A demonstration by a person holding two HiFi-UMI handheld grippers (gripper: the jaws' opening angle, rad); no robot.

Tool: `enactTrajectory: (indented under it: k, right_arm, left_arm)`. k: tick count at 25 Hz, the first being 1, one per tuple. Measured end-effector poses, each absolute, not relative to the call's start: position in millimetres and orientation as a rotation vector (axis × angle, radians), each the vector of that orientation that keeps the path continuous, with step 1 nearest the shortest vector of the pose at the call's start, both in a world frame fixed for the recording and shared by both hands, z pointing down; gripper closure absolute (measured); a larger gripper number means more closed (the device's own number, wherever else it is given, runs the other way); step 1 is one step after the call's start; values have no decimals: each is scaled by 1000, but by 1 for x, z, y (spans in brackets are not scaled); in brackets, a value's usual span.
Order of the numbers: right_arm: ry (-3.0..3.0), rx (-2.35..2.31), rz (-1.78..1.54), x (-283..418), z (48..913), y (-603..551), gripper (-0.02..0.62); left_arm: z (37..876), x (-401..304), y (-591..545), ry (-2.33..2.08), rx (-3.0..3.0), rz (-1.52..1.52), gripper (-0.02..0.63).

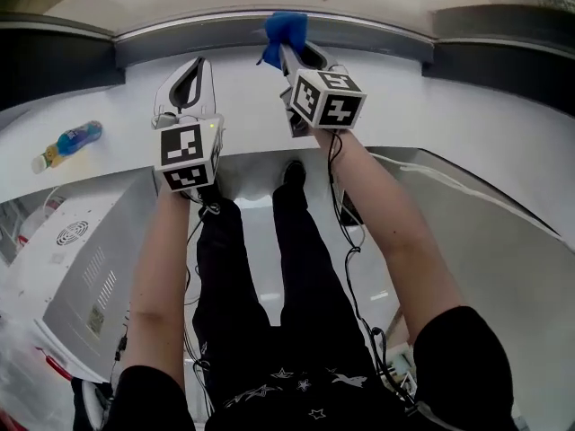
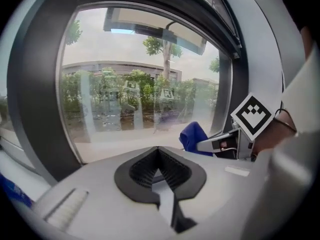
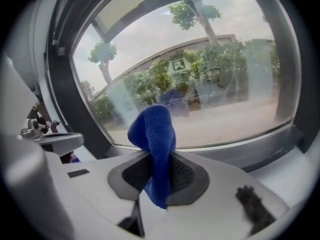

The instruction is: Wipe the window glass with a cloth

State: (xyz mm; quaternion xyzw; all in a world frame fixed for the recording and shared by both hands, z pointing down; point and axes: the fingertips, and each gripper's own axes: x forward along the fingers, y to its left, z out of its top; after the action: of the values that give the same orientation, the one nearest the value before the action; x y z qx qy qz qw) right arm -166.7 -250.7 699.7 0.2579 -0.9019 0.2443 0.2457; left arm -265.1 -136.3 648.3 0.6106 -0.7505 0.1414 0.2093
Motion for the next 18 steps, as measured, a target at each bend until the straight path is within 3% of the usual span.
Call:
enactTrajectory:
  k: [9, 18]
  right_arm:
    - [-2483, 393, 582, -334, 717, -155, 518]
    - [-2466, 152, 499, -419, 735, -102, 518]
  left_arm:
    - [669, -370, -49, -2177, 1497, 357, 600]
    - [685, -400, -24, -2156, 1450, 352, 600]
